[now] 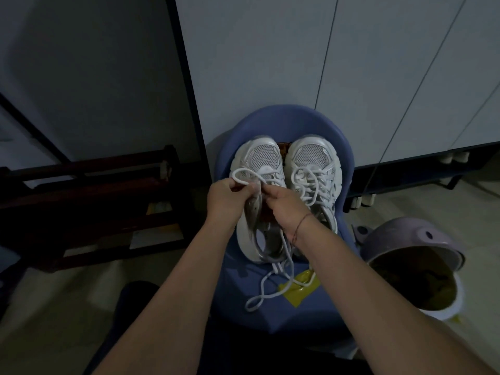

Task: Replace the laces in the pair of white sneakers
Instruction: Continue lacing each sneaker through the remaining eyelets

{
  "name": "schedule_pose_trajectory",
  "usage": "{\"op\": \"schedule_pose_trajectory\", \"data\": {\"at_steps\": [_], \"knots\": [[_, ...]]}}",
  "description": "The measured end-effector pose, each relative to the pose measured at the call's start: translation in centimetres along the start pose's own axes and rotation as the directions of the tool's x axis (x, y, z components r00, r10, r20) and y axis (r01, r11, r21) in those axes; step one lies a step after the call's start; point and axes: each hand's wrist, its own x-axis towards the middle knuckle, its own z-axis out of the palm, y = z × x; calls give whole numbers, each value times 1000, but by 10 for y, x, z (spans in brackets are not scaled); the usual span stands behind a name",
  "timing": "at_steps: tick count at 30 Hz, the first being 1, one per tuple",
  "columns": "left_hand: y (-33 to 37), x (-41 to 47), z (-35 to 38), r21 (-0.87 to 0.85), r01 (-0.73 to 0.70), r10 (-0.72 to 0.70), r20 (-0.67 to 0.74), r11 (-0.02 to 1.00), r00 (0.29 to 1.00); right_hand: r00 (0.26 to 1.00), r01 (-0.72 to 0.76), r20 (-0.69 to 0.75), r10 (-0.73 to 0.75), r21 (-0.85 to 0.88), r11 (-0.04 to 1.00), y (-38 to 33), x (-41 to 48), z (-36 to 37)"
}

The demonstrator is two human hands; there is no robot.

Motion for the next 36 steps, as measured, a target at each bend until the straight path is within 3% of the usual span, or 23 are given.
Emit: {"op": "schedule_pose_trajectory", "data": {"at_steps": [4, 10, 14, 17, 19, 22, 27, 29, 33, 36], "knots": [[4, -5, 3, 71, 63, -70, 106, 995, 992, 999, -9, -41, 4, -109, 994, 0, 2, -1], [4, -7, -4, 197, 78, -111, 166, 977, 980, 944, 146, -236, -232, -331, 932, 8, 3, 11], [4, -9, -6, 238, -28, 6, 96, 971, 995, 903, 166, -296, -310, -425, 890, 12, 4, 14], [2, -9, -10, 221, -67, 53, 65, 973, 996, 911, 140, -235, -340, -599, 789, 7, -2, 11], [3, -9, -11, 168, -36, 26, 63, 985, 998, 950, 97, -126, -286, -751, 653, -1, -12, 5], [3, -8, -11, 89, 6, -12, 67, 996, 998, 996, 55, 15, -89, -884, 464, -15, -35, -6], [2, -7, -10, 17, 67, -68, 67, 998, 995, 937, 85, 162, 309, -965, 250, -14, -54, -17], [3, -8, -10, 6, 73, -73, 58, 997, 996, 944, 88, 170, 283, -956, 281, -13, -50, -19], [4, -7, -11, 38, 70, -73, 60, 997, 996, 995, 95, 60, -78, -811, 577, -11, -33, -12], [5, -6, -13, 69, 69, -73, 68, 995, 995, 983, 65, -71, -169, -726, 684, -4, -14, -1]]}}
